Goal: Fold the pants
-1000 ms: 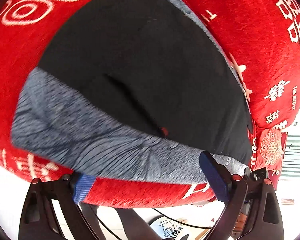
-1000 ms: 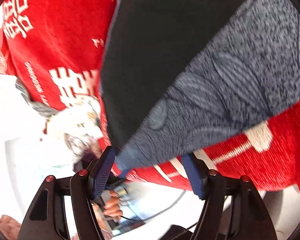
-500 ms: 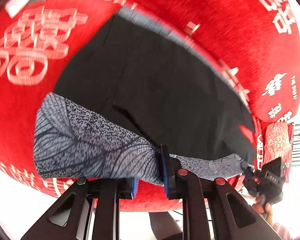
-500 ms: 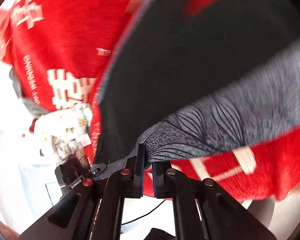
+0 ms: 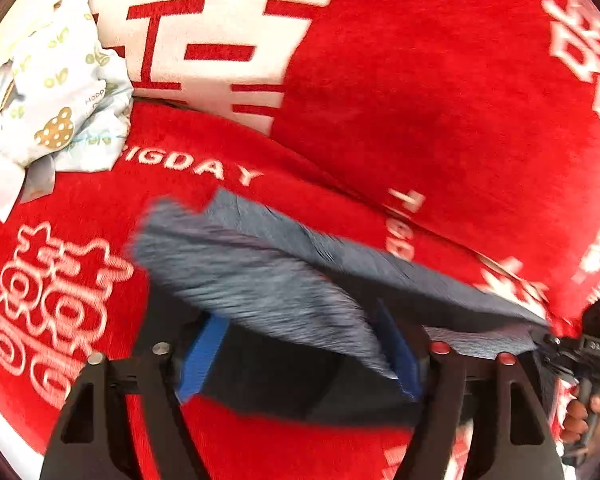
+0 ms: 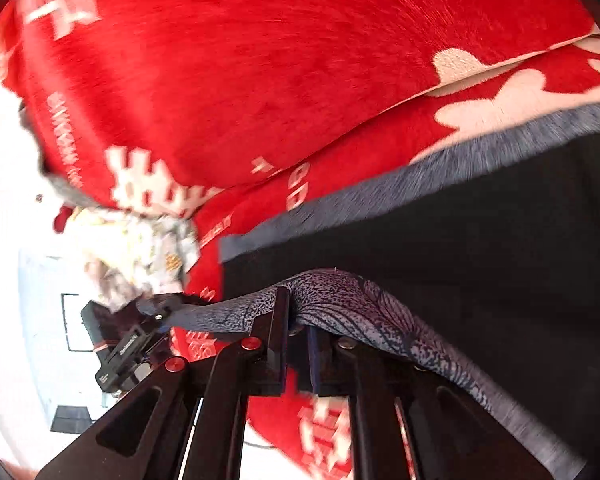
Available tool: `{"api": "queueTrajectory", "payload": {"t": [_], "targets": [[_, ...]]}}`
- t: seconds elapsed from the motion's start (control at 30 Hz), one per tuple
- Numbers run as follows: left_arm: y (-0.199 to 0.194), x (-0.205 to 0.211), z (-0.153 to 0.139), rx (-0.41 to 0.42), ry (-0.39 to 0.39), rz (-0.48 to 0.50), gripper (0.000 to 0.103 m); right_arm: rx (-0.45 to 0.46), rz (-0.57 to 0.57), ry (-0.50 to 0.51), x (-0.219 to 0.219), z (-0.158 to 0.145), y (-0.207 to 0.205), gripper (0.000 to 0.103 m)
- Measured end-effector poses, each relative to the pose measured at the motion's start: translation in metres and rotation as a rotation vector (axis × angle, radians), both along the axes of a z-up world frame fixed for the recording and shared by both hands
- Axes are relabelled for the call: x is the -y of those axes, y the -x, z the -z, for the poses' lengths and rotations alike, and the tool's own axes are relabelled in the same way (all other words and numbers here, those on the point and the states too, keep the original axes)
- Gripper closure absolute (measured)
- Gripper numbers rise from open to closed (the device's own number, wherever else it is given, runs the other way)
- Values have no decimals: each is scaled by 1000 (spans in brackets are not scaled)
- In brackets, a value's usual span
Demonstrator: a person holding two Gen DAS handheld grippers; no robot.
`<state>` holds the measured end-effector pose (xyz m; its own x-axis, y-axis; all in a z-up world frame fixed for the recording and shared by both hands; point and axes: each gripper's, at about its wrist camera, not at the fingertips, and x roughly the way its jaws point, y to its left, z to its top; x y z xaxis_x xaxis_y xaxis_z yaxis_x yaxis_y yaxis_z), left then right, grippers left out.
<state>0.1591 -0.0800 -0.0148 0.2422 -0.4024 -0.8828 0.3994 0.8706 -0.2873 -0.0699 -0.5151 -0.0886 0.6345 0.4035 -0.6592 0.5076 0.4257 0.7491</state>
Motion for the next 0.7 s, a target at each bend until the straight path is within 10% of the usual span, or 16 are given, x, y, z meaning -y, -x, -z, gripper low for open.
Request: {"api": "queueTrajectory", "payload": {"t": [0.23, 0.4, 0.7], "targets": [[-41, 7, 47, 9, -170, -123, 25, -124, 24, 8, 23, 71, -43, 77], [-41, -4, 2, 112, -225, -147, 25, -65, -22, -2, 19, 47, -50, 32], [80, 59, -28, 14, -208, 263, 25, -29, 31, 37, 26, -16, 51, 32]]}}
